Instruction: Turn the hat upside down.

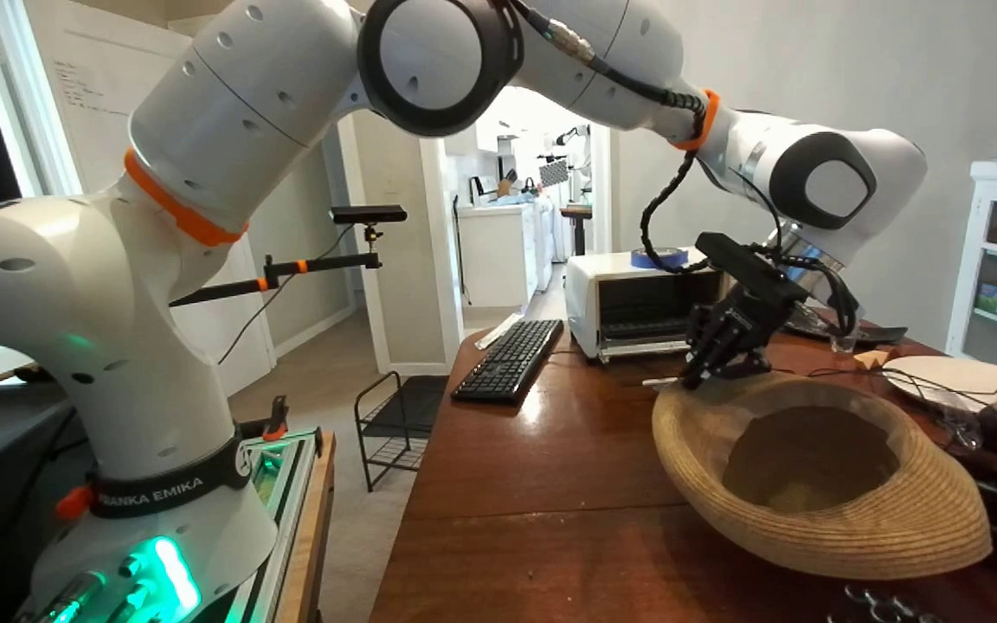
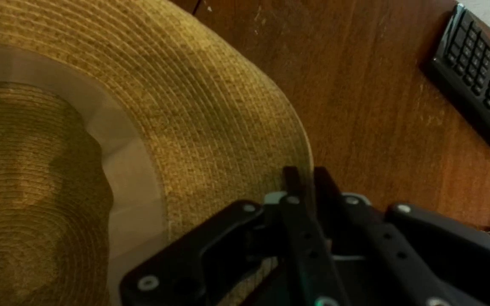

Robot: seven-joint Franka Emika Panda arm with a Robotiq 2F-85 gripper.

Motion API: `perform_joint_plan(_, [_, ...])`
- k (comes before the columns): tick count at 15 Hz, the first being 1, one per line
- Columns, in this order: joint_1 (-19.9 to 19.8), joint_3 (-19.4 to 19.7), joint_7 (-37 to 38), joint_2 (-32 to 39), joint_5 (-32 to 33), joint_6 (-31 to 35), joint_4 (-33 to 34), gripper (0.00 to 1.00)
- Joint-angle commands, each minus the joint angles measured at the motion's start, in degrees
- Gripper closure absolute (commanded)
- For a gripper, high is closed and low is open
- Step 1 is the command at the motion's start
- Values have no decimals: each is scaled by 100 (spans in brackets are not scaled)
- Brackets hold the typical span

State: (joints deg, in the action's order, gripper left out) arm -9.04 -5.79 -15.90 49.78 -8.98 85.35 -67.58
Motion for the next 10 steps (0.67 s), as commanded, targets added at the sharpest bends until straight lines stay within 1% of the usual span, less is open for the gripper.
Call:
perform_joint_plan(1, [18, 47, -43, 197, -113, -343, 311, 55])
perform_joint_plan(3, [16, 64, -51, 178, -91, -452, 316, 41])
perform_joint_plan(8, [144, 59, -284, 4, 103, -848, 134, 1])
perform_joint_plan(9, [90, 87, -180, 68, -15, -667, 183, 20])
perform_joint_plan(10, [113, 83, -204, 65, -6, -725, 182, 11])
